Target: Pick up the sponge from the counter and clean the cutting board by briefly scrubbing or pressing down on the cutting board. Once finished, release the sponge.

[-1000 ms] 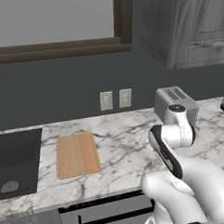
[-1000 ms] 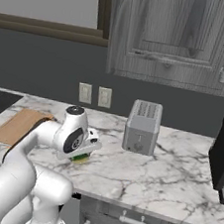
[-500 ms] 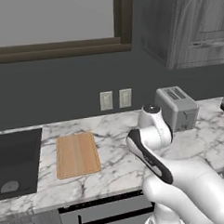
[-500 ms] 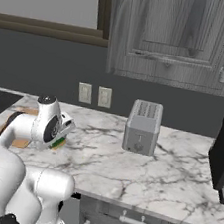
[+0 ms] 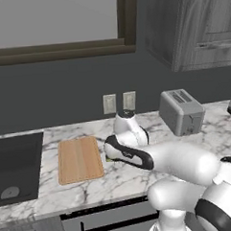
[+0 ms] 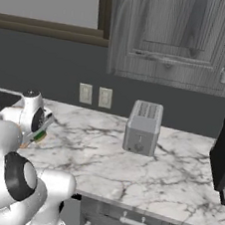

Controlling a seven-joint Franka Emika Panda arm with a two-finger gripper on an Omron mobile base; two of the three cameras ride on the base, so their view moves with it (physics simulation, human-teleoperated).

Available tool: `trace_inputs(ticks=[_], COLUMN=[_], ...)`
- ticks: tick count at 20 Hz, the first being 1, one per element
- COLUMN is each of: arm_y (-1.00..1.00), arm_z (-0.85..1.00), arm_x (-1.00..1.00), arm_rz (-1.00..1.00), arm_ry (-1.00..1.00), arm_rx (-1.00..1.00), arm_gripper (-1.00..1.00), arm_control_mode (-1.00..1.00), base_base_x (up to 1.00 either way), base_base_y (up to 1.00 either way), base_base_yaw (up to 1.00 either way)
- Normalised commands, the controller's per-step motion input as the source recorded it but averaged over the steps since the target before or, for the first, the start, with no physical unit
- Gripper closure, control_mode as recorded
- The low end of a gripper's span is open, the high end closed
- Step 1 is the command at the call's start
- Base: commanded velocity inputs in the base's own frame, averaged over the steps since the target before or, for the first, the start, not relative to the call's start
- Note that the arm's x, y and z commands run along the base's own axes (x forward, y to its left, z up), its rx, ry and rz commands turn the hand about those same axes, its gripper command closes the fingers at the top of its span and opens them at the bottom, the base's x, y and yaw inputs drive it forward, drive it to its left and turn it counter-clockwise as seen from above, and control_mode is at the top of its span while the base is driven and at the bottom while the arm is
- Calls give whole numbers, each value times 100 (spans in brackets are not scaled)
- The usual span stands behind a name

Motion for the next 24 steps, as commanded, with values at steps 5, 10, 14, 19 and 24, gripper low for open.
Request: trace_inputs(ticks=[5,10,14,19,24], arm_y=[89,42,28,13,8], arm_z=[-9,-35,-49,-40,-23], arm_x=[36,-2,-13,-22,-2], arm_rz=[17,27,18,11,2], arm_ry=[18,2,0,0,4], arm_rx=[0,-3,-15,-8,-3], arm_gripper=[100,100,100,100,100], arm_control_mode=[-100,-100,-100,-100,-100], base_base_x=[0,0,0,0,0], base_base_y=[0,0,0,0,0], base_base_yaw=[0,0,0,0,0])
